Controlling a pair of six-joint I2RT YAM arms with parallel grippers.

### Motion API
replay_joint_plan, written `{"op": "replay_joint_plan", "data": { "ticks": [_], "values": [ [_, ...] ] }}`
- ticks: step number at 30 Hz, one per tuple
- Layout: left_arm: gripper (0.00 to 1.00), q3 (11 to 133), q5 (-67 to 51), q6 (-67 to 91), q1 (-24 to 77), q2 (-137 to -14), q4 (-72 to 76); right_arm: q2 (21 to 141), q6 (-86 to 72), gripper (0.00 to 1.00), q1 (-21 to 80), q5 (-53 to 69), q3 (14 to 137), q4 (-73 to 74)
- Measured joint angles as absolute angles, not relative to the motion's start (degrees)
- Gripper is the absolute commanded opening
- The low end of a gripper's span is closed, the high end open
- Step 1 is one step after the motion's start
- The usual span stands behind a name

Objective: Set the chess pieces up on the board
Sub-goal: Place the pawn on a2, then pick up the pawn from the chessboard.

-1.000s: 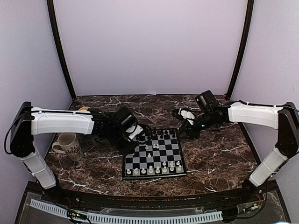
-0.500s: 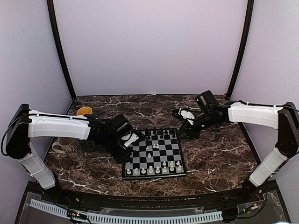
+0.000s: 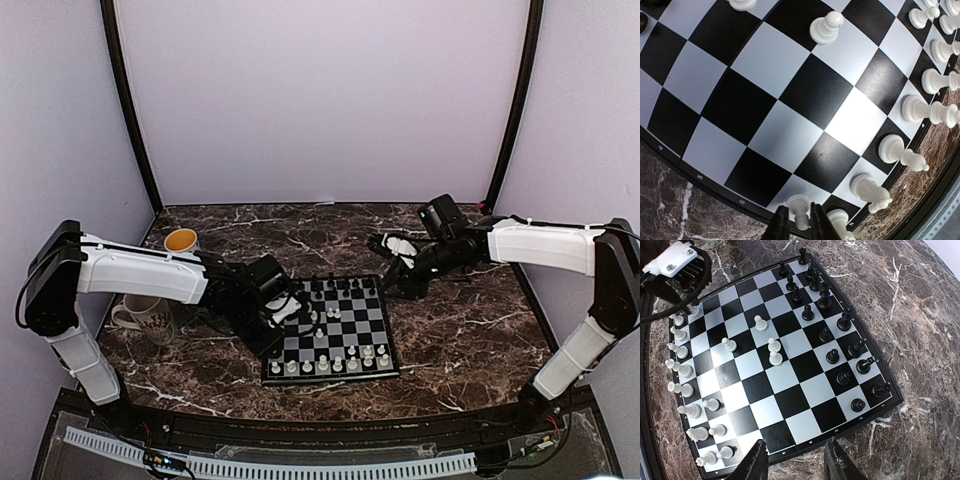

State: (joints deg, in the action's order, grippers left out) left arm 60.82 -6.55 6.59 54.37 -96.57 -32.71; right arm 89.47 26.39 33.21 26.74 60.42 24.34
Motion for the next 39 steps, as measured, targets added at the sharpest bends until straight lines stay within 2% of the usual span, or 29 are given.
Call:
{"op": "replay_joint_plan", "data": {
  "ticks": [11, 18, 28, 39],
  "values": [
    [0.33, 64.3, -5.2, 6.3, 54.7, -97.2, -34.4, 89.5, 26.5, 0.39, 33.2, 26.7, 60.4, 24.5],
    [0.32, 69.5, -3.4, 5.5, 54.7, -98.0, -33.3, 89.5, 26.5, 0.39, 33.2, 26.7, 60.4, 24.5],
    [0.28, 77.0, -3.4, 4.7, 54.7, -108.0, -27.7, 89.5, 26.8, 0.39, 33.2, 26.7, 60.4, 24.5],
    [0.26, 78.8, -4.1, 3.9, 54.7, -112.3, -25.2, 89.5, 27.1, 0.39, 33.2, 25.9, 60.4, 24.5]
  ]
}}
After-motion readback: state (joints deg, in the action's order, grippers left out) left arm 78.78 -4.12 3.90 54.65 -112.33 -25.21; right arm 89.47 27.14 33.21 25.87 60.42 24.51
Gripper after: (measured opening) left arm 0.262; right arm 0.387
